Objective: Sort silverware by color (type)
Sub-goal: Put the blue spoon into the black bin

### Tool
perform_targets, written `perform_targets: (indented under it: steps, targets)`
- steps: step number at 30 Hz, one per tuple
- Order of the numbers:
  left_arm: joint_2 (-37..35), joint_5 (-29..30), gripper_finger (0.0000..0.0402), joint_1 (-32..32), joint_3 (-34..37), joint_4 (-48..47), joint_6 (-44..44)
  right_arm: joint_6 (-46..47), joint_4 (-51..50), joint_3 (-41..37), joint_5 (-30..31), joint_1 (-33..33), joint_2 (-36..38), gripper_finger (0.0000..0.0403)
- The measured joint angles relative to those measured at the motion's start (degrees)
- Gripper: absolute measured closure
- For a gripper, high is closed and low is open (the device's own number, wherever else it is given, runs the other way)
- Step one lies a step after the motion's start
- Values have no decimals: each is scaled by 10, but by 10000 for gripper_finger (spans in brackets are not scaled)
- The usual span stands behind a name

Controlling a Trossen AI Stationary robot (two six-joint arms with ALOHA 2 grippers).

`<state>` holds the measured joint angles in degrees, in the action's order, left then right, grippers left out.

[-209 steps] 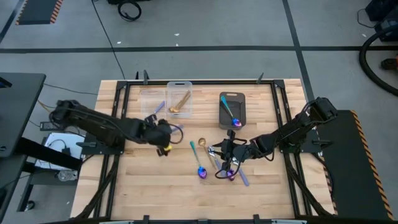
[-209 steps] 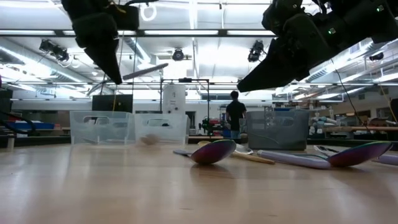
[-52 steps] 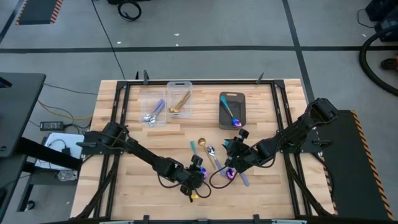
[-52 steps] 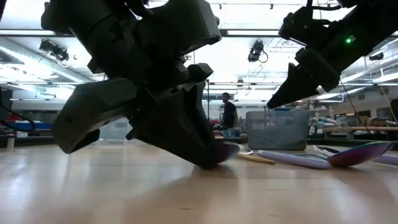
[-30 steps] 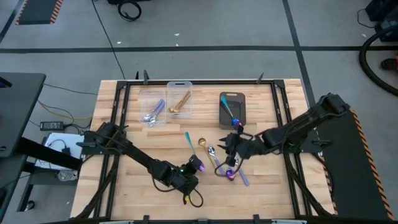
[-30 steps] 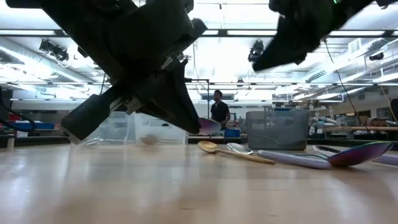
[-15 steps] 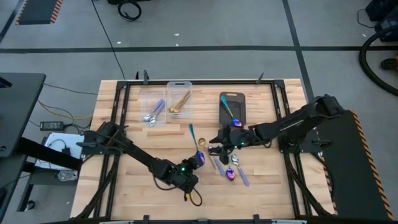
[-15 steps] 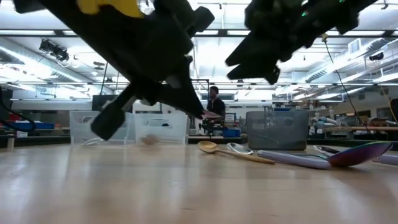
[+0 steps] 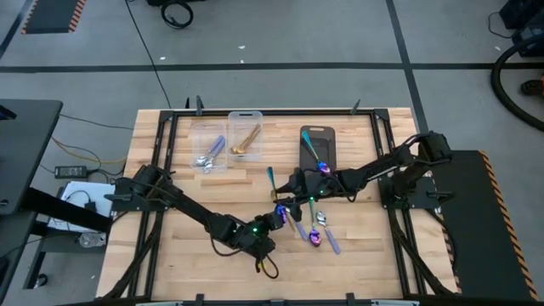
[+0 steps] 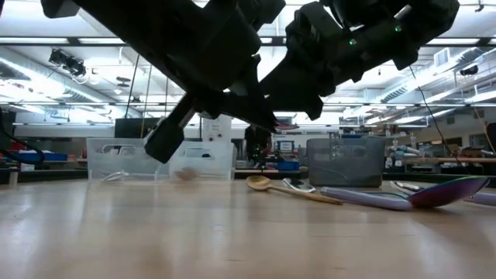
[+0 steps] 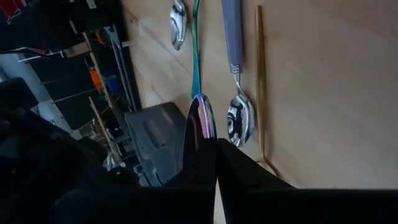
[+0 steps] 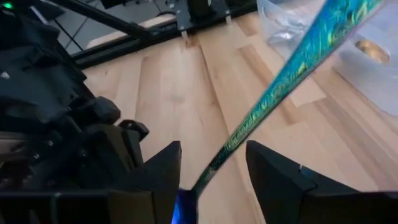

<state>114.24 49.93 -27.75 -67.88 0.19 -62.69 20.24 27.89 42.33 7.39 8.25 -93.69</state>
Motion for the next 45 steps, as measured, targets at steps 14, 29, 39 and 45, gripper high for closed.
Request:
perform_targets:
  steps: [14,29,39,45]
  targets:
    - [0,0,393,9,0,33,-39,-7,13,0,1,0,1,342]
    - [0,-1,323,6,0,37,52,-31,1,0,0,0,1,372]
    - [-1,38,211,-11,0,34,196,-35,-26,-1,2,-10,0,383]
    - [-24,27,209,-18,0,-58,353,-38,-51,0,1,-23,9,383]
